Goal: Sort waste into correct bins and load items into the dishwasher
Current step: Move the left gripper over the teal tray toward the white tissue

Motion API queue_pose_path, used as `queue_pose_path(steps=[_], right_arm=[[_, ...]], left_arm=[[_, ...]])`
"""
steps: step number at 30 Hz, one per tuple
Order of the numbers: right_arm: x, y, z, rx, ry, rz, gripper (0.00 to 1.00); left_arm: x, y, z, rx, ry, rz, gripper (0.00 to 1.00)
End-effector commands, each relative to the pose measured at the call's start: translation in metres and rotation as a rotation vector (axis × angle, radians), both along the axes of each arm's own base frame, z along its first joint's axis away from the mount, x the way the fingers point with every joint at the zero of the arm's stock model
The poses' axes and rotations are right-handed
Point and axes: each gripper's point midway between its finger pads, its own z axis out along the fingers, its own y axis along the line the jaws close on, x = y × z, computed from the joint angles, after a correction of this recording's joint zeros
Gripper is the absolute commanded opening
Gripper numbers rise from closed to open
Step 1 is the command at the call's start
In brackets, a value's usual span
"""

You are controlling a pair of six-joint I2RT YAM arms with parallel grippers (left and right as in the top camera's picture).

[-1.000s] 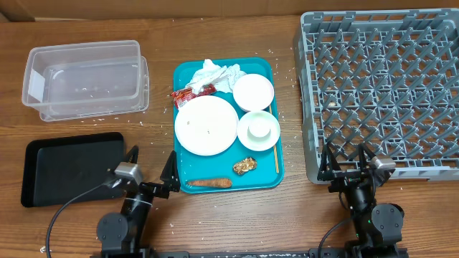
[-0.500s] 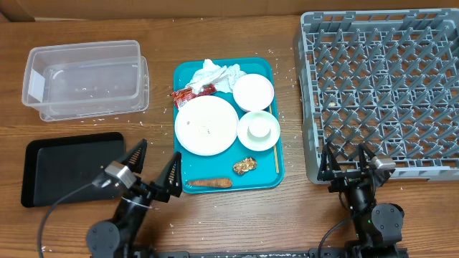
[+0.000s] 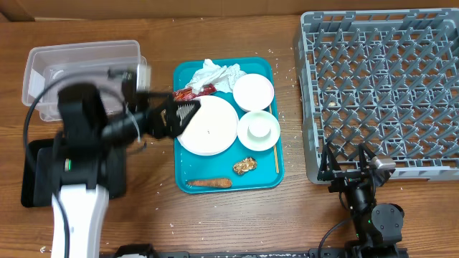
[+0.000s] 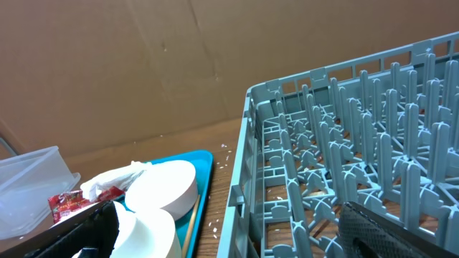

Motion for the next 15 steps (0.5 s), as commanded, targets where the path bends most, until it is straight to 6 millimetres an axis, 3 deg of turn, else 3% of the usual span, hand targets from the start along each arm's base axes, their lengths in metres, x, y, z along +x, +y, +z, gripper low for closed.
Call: queue_pose_path(steps=[1,7,15], right_arm=[[0.000,-0.002,-0.002,-0.006,-0.006,-0.009,1.00],[0.000,-0.002,-0.002,-0.006,-0.005,-0.009,1.00],[0.000,-0.002,-0.002,-0.006,-0.005,-0.009,1.00]], left_arm=[[0.000,-0.026,0.018,-0.170,0.044,-0.241,1.00],[0.041,-0.053,-0.017,-0.061,0.099,-0.173,1.00],[0.078,-0.081,-0.067,0.426,0.140,0.132,1.00]])
